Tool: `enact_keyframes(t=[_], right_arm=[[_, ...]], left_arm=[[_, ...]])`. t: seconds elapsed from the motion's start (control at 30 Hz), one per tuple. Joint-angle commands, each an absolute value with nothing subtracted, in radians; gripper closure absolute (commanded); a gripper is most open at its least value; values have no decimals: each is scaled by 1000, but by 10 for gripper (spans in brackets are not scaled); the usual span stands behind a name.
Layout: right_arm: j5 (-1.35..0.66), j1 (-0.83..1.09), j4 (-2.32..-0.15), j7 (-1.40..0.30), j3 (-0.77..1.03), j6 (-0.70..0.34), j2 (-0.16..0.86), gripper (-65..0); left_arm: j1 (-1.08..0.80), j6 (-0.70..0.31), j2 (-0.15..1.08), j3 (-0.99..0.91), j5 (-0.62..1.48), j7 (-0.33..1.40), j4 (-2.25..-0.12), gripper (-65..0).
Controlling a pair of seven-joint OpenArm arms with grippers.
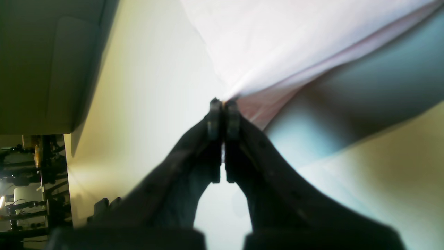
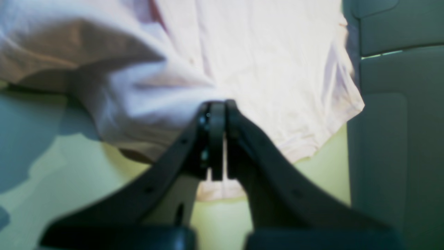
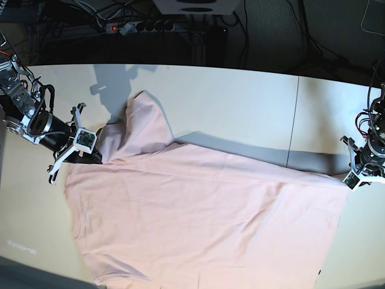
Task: Fold the T-shirt properly
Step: 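Lift the held shirt edge with both grippers and pull it toward the hem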
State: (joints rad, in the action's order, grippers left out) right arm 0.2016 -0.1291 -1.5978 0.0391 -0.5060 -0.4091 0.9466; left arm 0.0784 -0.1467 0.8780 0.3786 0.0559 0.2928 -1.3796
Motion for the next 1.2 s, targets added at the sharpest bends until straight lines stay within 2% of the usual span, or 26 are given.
enact_keyframes(t=[0.0, 0.27, 0.67, 0.77, 0.9, 1.17], right_arm=[[194, -160, -1596, 48, -492, -476, 967, 0], [145, -260, -1499, 53, -493, -476, 960, 0], [130, -397, -1370, 60, -493, -480, 894, 0], [130, -436, -1338, 60, -494, -480, 878, 0], [131, -496, -1279, 60, -515, -480, 846, 0], [131, -606, -1124, 64, -533, -484, 744, 0]], left_arm=[[104, -147, 901, 366, 59, 289, -1388, 0], [152, -147, 900, 366, 93, 289, -1388, 0], [191, -173, 891, 367, 124, 273, -1377, 0], [225, -174, 875, 368, 158, 271, -1335, 0], [299, -223, 839, 389, 176, 270, -1263, 0], [494, -225, 758, 551, 119, 249, -1078, 0]])
